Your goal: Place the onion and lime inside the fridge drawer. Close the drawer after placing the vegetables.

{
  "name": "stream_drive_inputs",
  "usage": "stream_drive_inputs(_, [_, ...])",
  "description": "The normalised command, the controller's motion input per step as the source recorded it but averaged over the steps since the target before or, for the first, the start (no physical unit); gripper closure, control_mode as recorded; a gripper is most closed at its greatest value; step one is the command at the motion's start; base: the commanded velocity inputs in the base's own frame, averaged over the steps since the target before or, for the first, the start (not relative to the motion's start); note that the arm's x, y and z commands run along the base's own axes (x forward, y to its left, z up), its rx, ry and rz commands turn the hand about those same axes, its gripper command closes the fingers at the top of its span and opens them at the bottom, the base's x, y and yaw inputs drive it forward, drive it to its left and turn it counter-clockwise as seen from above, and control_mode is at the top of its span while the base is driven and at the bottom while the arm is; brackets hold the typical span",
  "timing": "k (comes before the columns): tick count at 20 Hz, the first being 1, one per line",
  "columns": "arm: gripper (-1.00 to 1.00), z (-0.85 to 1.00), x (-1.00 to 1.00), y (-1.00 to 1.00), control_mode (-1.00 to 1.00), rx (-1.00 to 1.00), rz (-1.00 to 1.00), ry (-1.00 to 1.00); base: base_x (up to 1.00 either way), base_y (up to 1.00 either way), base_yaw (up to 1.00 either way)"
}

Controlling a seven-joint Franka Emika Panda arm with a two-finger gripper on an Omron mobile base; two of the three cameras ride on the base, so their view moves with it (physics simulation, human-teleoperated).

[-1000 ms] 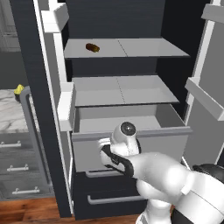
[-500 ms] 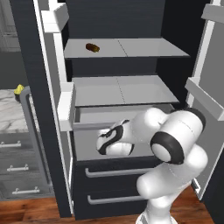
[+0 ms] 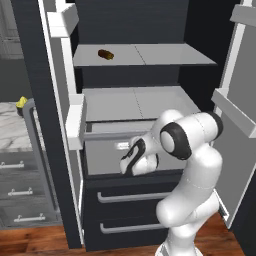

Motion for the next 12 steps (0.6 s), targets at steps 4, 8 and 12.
stream_drive_inputs(4, [-1.0, 0.41, 0.44, -0.07, -1.0, 0.0, 0.0, 0.0, 0.0, 0.0, 0.0])
stream_drive_inputs(8, [-1.0, 0.51, 0.48, -0.01, -1.0, 0.0, 0.0, 0.0, 0.0, 0.0, 0.0])
stream_drive_inputs(12, [-1.0, 0.41, 0.41, 0.0, -1.0, 0.0, 0.0, 0.03, 0.0, 0.0, 0.0])
